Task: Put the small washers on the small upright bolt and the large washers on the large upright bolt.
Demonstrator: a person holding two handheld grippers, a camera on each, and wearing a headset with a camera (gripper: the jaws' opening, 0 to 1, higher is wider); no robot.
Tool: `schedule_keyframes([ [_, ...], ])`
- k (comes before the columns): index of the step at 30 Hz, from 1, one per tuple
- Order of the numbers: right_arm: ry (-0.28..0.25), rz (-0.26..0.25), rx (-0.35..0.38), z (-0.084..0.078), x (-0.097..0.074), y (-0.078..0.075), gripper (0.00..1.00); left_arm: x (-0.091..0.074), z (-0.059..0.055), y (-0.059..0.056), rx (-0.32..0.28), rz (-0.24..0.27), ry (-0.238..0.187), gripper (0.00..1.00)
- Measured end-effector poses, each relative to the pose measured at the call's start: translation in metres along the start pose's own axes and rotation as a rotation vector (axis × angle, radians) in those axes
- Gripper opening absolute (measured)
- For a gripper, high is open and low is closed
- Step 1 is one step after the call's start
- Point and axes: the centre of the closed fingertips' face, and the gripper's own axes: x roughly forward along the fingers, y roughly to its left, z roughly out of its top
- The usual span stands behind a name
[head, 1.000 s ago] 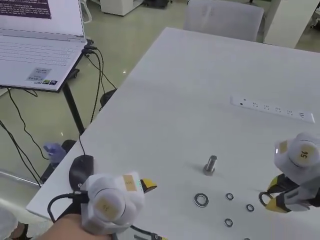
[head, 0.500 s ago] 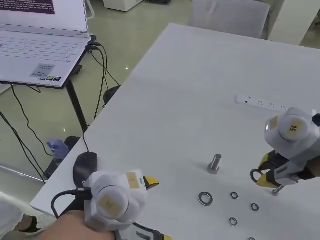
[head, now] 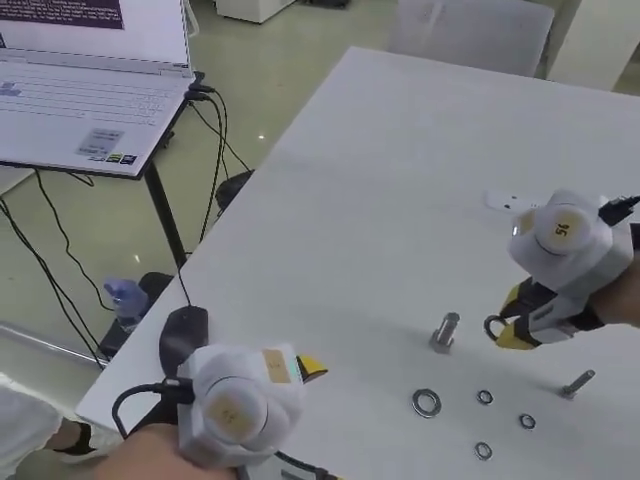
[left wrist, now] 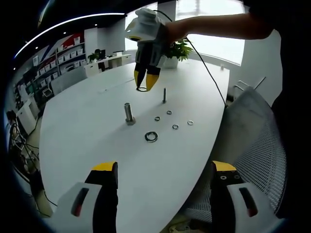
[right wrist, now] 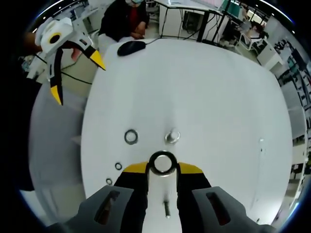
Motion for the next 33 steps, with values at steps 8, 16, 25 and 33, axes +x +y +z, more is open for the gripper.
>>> schedule_keyframes([
  [8, 0.015, 0.004, -0.007, 0.010, 0.009, -0.011, 0.21, 0.001, 0.001, 0.003, 0.004, -0.006, -0.003, 0.77],
  [16, 0.033, 0.015, -0.018, 0.018, 0.021, -0.018, 0.21, 0.004, 0.005, 0.004, 0.012, -0.013, -0.008, 0.77],
  [25, 0.047, 0.024, -0.027, 0.024, 0.033, -0.020, 0.21, 0.004, 0.004, 0.003, 0.009, -0.017, -0.007, 0.76],
  [33, 0.072, 0.034, -0.031, 0.024, 0.044, -0.021, 0.21, 0.004, -0.002, 0.000, -0.006, -0.020, -0.005, 0.76],
])
